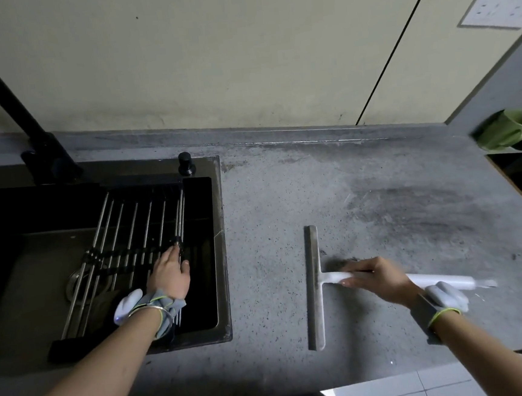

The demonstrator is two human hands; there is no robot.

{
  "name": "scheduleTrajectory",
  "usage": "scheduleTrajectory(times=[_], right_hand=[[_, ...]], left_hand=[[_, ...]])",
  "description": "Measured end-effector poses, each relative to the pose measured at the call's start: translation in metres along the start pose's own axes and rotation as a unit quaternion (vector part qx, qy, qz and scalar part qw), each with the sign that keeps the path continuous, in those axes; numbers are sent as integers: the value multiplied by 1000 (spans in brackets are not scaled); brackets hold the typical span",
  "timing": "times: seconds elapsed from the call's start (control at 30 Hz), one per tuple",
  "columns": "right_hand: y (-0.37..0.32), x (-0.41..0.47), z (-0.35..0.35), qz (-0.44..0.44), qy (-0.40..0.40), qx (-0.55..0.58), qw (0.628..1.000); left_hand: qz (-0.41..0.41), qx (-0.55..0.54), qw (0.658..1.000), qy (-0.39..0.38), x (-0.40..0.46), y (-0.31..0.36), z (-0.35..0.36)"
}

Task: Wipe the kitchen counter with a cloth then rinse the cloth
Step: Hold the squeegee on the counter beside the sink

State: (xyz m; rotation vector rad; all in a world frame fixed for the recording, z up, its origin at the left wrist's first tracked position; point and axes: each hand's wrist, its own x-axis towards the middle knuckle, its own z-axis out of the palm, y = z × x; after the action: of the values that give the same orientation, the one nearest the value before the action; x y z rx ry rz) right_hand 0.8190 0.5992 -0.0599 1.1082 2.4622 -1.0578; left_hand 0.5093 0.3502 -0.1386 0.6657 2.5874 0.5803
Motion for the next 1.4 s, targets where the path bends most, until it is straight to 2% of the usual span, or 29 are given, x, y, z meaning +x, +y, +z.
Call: scheduleTrajectory(times=[0.3,0.67,0.9,1.13,1.4], right_hand=[[-36,25,23,-17,-23,17,999],[-101,49,65,-64,-46,54,995],[-64,43,19,-44,-24,108,993],[-1,28,-31,22,31,76,996],[-10,43,-18,7,0,44,999]], left_hand=[[-2,26,1000,-7,-2,1,-1],[-13,8,1000,2,-3,6,0],[13,20,1000,8,4,11,-3],[20,60,997,-41,18,16,-5],[51,154,985,-56,25,20,-8]])
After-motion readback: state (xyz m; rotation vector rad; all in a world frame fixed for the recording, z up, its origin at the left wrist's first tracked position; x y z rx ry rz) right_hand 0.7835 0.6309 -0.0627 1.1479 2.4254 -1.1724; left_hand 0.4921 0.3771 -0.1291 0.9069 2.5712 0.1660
